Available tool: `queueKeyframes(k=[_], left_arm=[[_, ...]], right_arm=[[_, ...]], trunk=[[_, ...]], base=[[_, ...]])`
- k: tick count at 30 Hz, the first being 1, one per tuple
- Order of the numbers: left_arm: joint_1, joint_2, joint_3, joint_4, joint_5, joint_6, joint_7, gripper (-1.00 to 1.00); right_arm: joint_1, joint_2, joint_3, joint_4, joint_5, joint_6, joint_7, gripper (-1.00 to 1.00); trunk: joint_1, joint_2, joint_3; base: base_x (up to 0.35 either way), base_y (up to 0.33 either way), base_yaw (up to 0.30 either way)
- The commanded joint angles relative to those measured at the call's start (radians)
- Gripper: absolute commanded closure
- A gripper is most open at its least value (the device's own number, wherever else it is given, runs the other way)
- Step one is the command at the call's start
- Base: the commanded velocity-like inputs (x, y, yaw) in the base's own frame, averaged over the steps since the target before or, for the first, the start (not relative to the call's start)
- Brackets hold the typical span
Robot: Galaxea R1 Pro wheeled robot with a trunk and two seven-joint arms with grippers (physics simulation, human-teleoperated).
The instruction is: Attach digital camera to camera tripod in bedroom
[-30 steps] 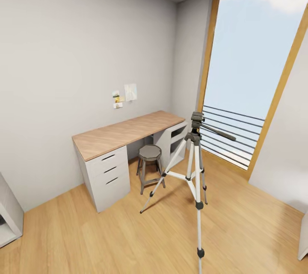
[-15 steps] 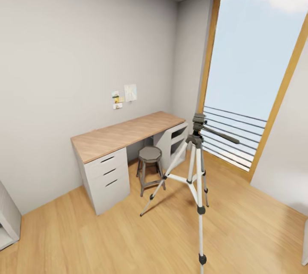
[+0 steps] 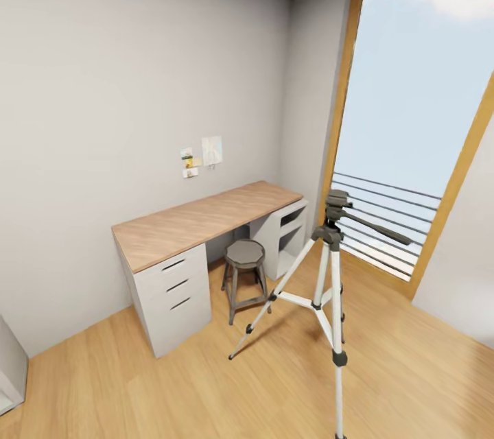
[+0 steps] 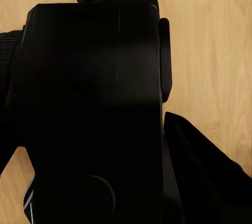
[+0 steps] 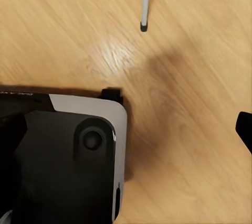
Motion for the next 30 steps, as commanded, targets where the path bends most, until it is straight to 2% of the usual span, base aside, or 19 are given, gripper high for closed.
queueKeyframes(k=[1,7,20,30], left_arm=[[0.000,0.000,-0.008,-0.001,0.008,0.004,-0.002,1.00],[0.000,0.000,-0.007,-0.002,0.011,0.000,-0.001,1.00],[0.000,-0.001,-0.004,-0.002,0.019,0.000,0.010,1.00],[0.000,-0.003,-0.003,-0.002,0.010,0.000,0.011,1.00]], right_arm=[[-0.001,0.000,-0.009,0.002,0.010,0.001,0.002,-1.00],[0.000,0.002,-0.009,0.002,0.010,0.008,0.002,-1.00],[-0.001,0.003,-0.009,0.002,0.010,0.009,0.002,-1.00],[0.000,0.003,-0.009,0.002,0.010,0.007,0.002,-1.00]], trunk=[[0.000,-0.001,0.000],[0.000,-0.001,0.000],[0.000,-0.001,0.000],[0.000,-0.001,0.000]], base=[[0.038,0.022,0.000],[0.013,0.008,-0.124],[0.001,0.001,-0.236],[0.000,0.000,-0.245]])
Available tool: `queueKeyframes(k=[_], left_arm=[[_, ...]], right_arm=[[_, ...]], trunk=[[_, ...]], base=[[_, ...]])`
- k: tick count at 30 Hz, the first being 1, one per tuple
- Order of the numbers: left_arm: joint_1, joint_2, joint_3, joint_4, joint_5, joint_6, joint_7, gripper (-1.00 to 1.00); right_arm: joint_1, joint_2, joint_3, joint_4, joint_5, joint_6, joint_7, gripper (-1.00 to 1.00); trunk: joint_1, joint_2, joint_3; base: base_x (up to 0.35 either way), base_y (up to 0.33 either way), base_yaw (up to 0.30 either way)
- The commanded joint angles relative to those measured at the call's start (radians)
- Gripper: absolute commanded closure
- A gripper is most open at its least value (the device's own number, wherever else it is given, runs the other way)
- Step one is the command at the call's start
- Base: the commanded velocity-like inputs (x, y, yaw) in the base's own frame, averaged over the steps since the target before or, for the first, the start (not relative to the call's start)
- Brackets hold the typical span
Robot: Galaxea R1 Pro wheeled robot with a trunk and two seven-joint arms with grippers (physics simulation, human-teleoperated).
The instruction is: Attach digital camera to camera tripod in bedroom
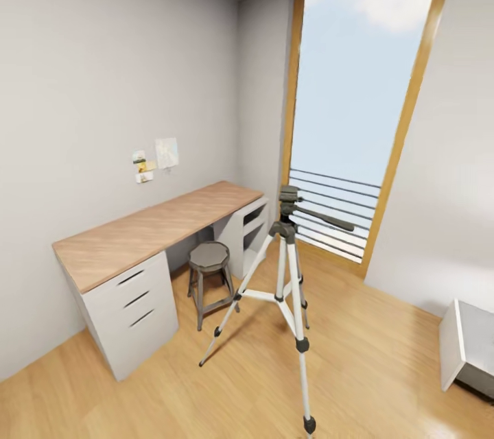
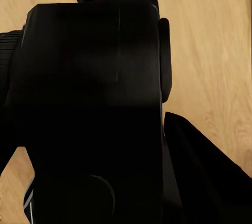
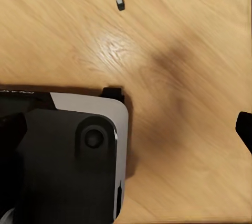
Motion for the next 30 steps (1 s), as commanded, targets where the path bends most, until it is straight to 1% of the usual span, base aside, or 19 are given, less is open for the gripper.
queueKeyframes(k=[1,4,8,21,30], left_arm=[[0.000,0.000,-0.008,-0.001,0.008,0.004,-0.002,1.00],[0.000,0.000,-0.008,-0.001,0.007,0.004,-0.002,1.00],[0.000,-0.001,-0.007,-0.001,0.006,0.004,-0.001,1.00],[0.000,-0.001,-0.006,-0.001,0.017,0.004,0.000,1.00],[0.000,-0.002,-0.006,-0.001,0.012,0.004,0.000,1.00]], right_arm=[[-0.001,0.000,-0.009,0.002,0.010,0.001,0.002,-1.00],[-0.001,0.000,-0.009,0.002,0.010,0.001,0.002,-1.00],[-0.001,0.000,-0.009,0.002,0.010,0.000,0.002,-1.00],[-0.001,0.000,-0.009,0.002,0.013,-0.001,0.002,-1.00],[-0.001,0.001,-0.009,0.002,0.013,0.000,0.002,-1.00]], trunk=[[0.000,-0.001,0.000],[0.000,-0.001,0.000],[0.000,-0.001,0.000],[0.000,-0.001,0.000],[0.000,-0.001,0.000]], base=[[0.000,0.000,-0.245],[0.000,0.000,-0.219],[0.000,0.000,-0.069],[0.000,0.000,-0.009],[0.000,0.000,0.000]])
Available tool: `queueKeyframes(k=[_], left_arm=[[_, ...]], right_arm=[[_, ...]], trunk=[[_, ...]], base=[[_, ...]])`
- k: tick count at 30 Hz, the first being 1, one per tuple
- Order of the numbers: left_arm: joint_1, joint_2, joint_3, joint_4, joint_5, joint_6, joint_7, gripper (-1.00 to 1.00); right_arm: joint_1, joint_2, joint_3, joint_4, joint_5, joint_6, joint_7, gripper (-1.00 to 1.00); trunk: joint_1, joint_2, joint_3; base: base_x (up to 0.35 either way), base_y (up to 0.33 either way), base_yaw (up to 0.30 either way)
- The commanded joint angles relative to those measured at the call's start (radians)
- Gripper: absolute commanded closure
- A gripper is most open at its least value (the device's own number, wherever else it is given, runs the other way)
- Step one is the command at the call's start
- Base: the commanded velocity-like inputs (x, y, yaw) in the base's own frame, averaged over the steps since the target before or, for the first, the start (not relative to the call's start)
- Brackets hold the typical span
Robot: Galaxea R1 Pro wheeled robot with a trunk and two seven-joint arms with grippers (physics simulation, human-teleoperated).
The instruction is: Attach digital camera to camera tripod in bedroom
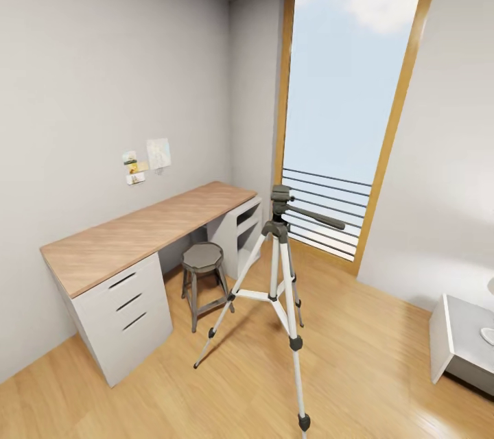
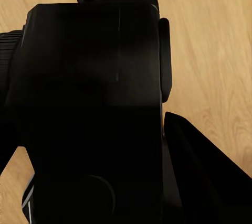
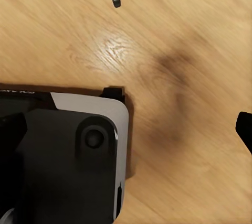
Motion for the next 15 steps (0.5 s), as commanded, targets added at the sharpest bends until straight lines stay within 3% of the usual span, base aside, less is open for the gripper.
queueKeyframes(k=[1,15], left_arm=[[0.000,0.000,-0.008,-0.001,0.007,0.004,-0.002,1.00],[0.000,0.002,-0.007,0.001,0.010,0.004,-0.002,1.00]], right_arm=[[-0.001,0.000,-0.009,0.002,0.010,0.000,0.002,-1.00],[-0.001,-0.003,-0.009,0.002,0.010,0.000,0.004,-1.00]], trunk=[[0.000,-0.001,0.000],[0.000,-0.001,0.000]], base=[[0.000,0.000,0.000],[0.000,0.000,0.000]])
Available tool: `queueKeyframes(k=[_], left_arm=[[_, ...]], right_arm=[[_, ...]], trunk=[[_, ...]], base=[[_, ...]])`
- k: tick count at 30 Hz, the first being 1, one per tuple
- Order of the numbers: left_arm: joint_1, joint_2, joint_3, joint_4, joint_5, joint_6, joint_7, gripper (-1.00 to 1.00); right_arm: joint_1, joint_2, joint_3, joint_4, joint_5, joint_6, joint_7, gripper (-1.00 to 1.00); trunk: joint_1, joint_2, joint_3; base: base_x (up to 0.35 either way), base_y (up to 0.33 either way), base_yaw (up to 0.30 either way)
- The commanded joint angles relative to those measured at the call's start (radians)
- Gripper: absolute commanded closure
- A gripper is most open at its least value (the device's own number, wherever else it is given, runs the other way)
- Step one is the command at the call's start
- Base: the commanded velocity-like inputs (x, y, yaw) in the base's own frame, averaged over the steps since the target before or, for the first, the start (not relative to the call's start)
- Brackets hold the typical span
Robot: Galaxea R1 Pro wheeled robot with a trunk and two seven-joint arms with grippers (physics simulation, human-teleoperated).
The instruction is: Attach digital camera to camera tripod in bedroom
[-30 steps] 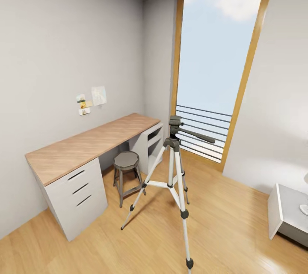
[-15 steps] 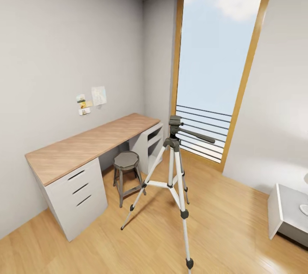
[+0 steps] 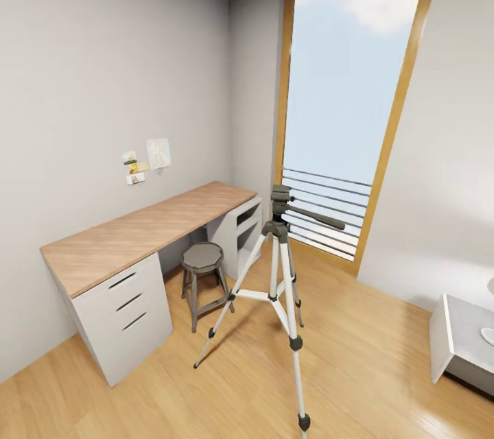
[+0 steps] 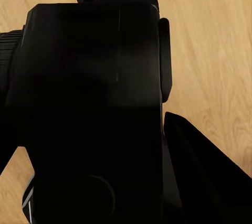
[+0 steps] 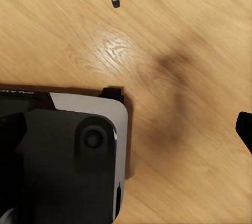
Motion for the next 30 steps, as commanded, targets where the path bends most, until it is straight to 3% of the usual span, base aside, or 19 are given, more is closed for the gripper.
queueKeyframes(k=[1,22,30], left_arm=[[0.000,0.001,-0.008,-0.001,0.009,0.004,-0.002,1.00],[0.000,-0.001,-0.006,-0.003,0.008,0.004,-0.002,1.00],[0.000,0.001,-0.006,-0.002,0.010,0.004,-0.003,1.00]], right_arm=[[-0.001,-0.001,-0.009,0.002,0.010,0.001,0.002,-1.00],[-0.001,-0.001,-0.009,0.002,0.010,0.004,0.003,-1.00],[-0.001,0.000,-0.009,0.002,0.010,0.007,0.003,-1.00]], trunk=[[0.000,-0.001,0.000],[0.000,-0.001,0.000],[0.000,-0.001,0.000]], base=[[0.000,0.000,0.000],[0.000,-0.004,0.000],[0.018,-0.204,0.000]])
